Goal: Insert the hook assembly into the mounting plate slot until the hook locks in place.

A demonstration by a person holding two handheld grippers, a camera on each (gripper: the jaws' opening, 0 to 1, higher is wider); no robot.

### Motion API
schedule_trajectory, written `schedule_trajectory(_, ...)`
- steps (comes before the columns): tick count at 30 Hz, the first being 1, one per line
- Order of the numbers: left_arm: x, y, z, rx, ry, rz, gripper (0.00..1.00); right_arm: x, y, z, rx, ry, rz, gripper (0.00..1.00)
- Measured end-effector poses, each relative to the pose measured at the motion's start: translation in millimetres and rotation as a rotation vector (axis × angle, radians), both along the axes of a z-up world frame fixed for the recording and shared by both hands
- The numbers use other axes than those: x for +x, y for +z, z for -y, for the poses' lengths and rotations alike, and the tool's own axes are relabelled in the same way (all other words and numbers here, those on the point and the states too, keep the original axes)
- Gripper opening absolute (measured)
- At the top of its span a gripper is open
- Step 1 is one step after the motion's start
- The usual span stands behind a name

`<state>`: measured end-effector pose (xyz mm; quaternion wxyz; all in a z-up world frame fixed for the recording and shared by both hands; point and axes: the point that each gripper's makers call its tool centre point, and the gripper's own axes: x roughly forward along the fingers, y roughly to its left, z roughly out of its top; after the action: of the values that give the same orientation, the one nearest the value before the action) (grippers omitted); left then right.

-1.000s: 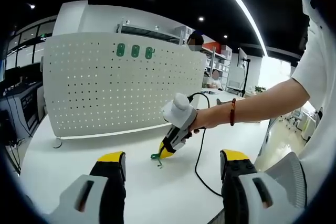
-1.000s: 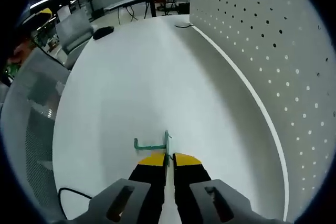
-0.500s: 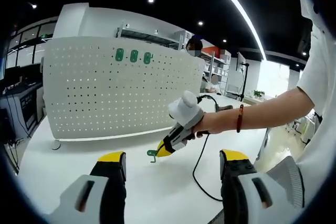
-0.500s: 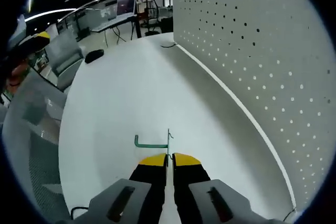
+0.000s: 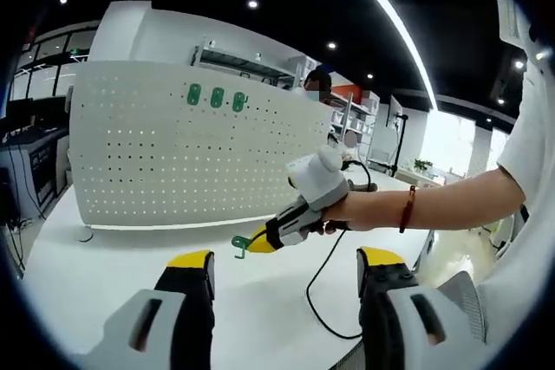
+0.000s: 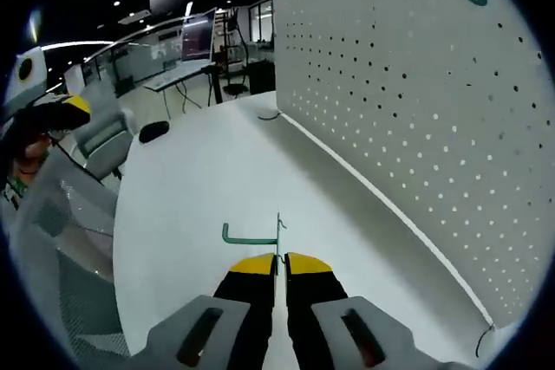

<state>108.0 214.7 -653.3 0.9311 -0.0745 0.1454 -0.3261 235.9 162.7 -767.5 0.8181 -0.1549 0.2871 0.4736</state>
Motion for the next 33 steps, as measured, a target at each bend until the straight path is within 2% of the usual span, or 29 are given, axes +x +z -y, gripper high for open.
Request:
schedule_trajectory(15,-9.0,4.9,7,-0.054,-0.010,-0.036,0.63,-25,39.5,2,0.107,-0.050,0.095,0.02)
schedule_trajectory(21,-6.4,8.8,9,-0.068,-0.020,-0.023,0.63,-34,56.7,0,0.189,-0.089,0.127,0.02)
schedule_trajectory(33,9.8,15.8,16,-0.110,-0.035,-0.029,0.61,-44,79.2,0,0.230,-0.110,0.193,0.02)
